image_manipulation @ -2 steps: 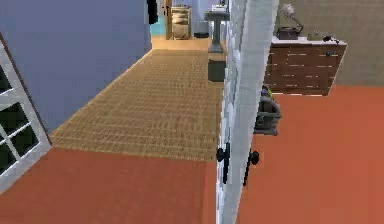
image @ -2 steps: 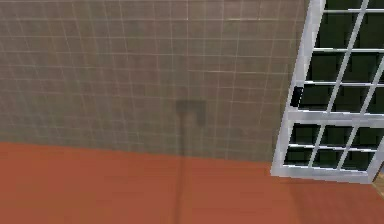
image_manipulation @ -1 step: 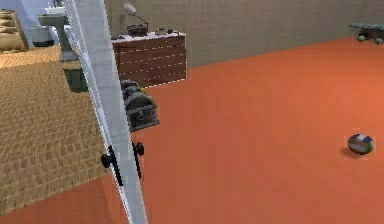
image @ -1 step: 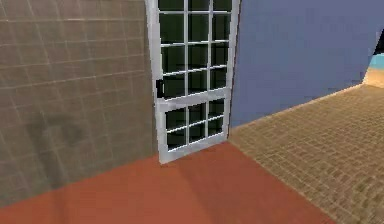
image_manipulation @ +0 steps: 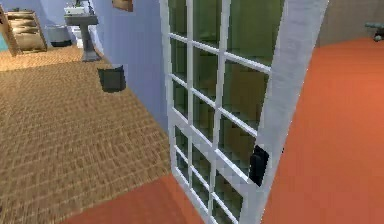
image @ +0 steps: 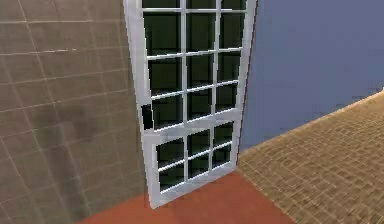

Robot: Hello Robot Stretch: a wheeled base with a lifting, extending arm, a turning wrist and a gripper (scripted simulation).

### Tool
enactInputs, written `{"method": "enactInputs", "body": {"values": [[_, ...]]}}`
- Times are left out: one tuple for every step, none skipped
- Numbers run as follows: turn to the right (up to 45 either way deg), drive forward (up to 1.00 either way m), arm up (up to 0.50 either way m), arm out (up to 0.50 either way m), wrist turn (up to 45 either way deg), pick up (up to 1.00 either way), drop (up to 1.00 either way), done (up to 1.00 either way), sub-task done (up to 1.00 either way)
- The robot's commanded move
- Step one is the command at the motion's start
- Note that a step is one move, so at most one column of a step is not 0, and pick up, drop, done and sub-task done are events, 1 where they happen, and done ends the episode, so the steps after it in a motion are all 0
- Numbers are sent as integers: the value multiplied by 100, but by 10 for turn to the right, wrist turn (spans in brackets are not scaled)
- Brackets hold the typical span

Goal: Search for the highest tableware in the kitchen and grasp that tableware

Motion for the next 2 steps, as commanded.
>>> {"method": "enactInputs", "body": {"values": [[450, 0, 0, 0, 0, 0, 0, 0, 0], [60, 0, 0, 0, 0, 0, 0, 0, 0]]}}
